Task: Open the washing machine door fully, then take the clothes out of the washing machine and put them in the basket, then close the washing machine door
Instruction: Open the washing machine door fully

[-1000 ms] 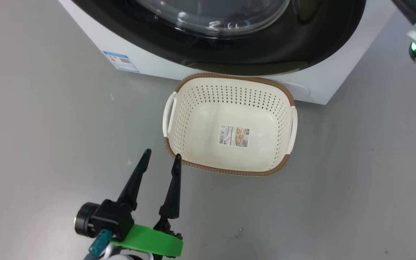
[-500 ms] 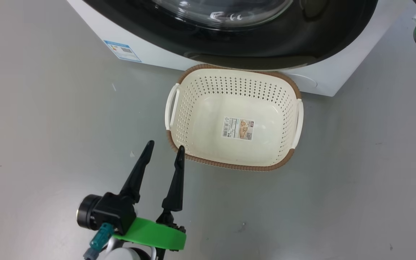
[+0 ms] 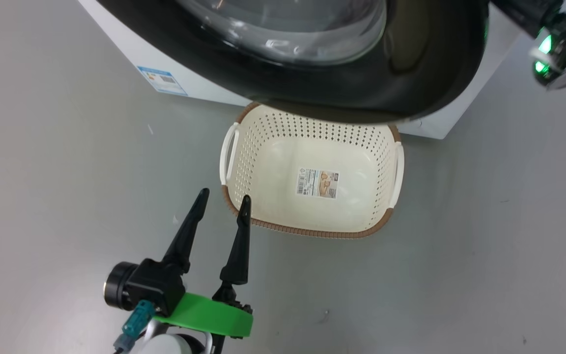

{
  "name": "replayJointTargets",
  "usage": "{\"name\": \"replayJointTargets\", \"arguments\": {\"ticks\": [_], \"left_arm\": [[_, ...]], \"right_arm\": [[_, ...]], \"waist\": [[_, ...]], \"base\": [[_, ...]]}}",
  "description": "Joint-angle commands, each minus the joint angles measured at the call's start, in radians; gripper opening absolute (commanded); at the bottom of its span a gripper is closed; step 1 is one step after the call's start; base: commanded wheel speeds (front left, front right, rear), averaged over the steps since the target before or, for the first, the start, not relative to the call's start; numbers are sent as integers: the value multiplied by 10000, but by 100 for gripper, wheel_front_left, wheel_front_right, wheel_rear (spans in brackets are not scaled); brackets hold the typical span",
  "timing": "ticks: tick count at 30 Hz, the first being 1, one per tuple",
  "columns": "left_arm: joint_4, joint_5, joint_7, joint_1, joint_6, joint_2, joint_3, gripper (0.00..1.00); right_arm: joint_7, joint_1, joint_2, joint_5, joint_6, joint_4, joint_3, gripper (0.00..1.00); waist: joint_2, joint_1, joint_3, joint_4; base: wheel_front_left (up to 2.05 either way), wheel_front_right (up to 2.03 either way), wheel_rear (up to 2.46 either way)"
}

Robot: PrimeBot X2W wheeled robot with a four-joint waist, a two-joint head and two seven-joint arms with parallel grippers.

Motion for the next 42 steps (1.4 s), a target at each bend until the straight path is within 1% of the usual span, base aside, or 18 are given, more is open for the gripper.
{"name": "replayJointTargets", "arguments": {"ticks": [1, 7, 21, 32, 42], "left_arm": [[-172, -22, -120, -3, -7, 108, 324, 100], [-122, 32, -120, 163, -69, 108, 388, 100], [12, 254, -120, 877, -216, 108, 731, 100], [65, 368, -120, 1543, -355, 108, 1050, 100], [77, 388, -120, 1928, -352, 108, 1264, 100]], "right_arm": [[196, 334, 281, -138, 52, -391, 172, 0], [411, 1034, 378, -394, 52, -859, 278, 0], [900, 3034, 863, -534, 52, -2272, 353, 0], [1345, 4273, 1615, -705, 52, -3013, 739, 0], [1581, 5118, 2393, -798, 52, -3469, 1062, 0]], "waist": [[0, 0, -158, -50], [0, 0, -550, -66], [0, 0, -1527, -27], [0, 0, -2189, 108], [0, 0, -2587, 346]], "base": [[0, 0, 0], [0, 0, 0], [0, 0, 0], [0, 0, 0], [0, 0, 0]]}}
